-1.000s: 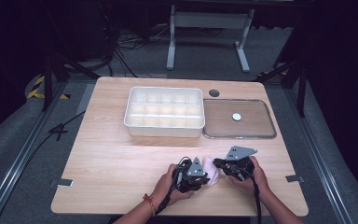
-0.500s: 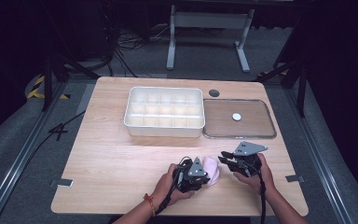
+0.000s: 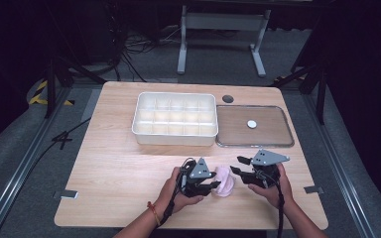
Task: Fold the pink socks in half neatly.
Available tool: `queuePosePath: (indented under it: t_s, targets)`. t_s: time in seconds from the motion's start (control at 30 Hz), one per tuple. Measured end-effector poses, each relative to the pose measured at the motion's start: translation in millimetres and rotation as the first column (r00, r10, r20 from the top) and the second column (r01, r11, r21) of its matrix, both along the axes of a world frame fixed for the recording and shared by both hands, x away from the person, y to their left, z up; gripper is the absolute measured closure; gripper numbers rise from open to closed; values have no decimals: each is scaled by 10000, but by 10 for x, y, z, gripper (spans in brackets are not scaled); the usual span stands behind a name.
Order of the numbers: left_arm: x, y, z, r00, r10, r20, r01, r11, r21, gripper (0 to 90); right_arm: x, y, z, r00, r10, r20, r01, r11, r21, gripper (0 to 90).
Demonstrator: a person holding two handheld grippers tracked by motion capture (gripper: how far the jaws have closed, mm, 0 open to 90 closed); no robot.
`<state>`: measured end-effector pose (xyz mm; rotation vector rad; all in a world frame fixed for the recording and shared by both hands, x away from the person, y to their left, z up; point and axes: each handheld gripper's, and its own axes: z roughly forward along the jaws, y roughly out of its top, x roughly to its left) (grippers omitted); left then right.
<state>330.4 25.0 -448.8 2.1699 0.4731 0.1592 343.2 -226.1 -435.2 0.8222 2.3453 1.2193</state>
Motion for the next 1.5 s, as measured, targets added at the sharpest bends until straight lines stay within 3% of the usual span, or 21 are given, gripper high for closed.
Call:
queuePosePath:
  t_s: [0.17, 0.3, 0.53, 0.63, 0.7, 0.87, 0.93, 1.07, 1.1, 1.13, 1.17, 1.27, 1.37, 1.47, 1.5]
  targets:
    - [-3, 102, 77, 9995, 179, 269, -185, 9996, 221, 633, -3, 97, -27, 9994, 155, -322, -152, 9998, 99, 499]
    - [-14, 262, 110, 9986, 239, 466, -269, 9974, 666, 603, 4, 167, -81, 9981, 311, -526, -313, 9995, -29, 487]
    - [-82, 635, 81, 9964, 396, 756, -514, 9857, 1605, 502, 25, 226, -188, 9930, 375, -1119, -411, 9987, -302, 432]
    - [-123, 865, 65, 9937, 726, 859, -879, 9778, 1901, 450, 66, 230, -256, 9875, 299, -1547, -377, 9981, -478, 393]
    - [-135, 1026, 43, 9913, 1141, 649, -1245, 9739, 1899, 422, 106, 217, -318, 9815, 313, -1888, -414, 9979, -498, 369]
    - [-169, 1330, -3, 9803, 1867, 639, -1961, 9571, 2133, 333, 172, 172, -380, 9603, 485, -2746, -503, 9987, 7, 367]
    - [-181, 1440, -31, 9759, 2101, 593, -2179, 9538, 2071, 299, 207, 157, -398, 9491, 648, -3082, -609, 9979, 220, 387]
    - [-197, 1639, -98, 9685, 2468, 332, -2484, 9476, 2010, 271, 233, 152, -398, 9296, 1114, -3512, -983, 9936, 548, 518]
    - [-199, 1688, -129, 9635, 2664, 262, -2663, 9441, 1941, 267, 236, 154, -398, 9259, 1245, -3568, -1097, 9921, 614, 534]
    - [-199, 1688, -129, 9635, 2664, 262, -2663, 9441, 1941, 267, 236, 154, -398, 9259, 1245, -3568, -1097, 9921, 614, 534]
    - [-190, 1753, -184, 9580, 2868, 46, -2824, 9403, 1901, 265, 239, 157, -396, 9210, 1356, -3653, -1184, 9906, 692, 576]
    - [-165, 1799, -227, 9545, 2982, -87, -2912, 9376, 1901, 252, 237, 158, -388, 9233, 1433, -3563, -1291, 9896, 635, 602]
    - [-102, 1838, -263, 9344, 3525, -512, -3411, 9269, 1566, 228, 215, 170, -371, 9265, 1578, -3416, -1474, 9875, 564, 644]
    - [-72, 1857, -277, 9292, 3630, -691, -3520, 9265, 1333, 217, 196, 171, -363, 9339, 1669, -3163, -1618, 9859, 426, 669]
    - [-65, 1851, -290, 9249, 3752, -619, -3643, 9209, 1388, 215, 190, 170, -360, 9345, 1666, -3147, -1614, 9860, 427, 678]
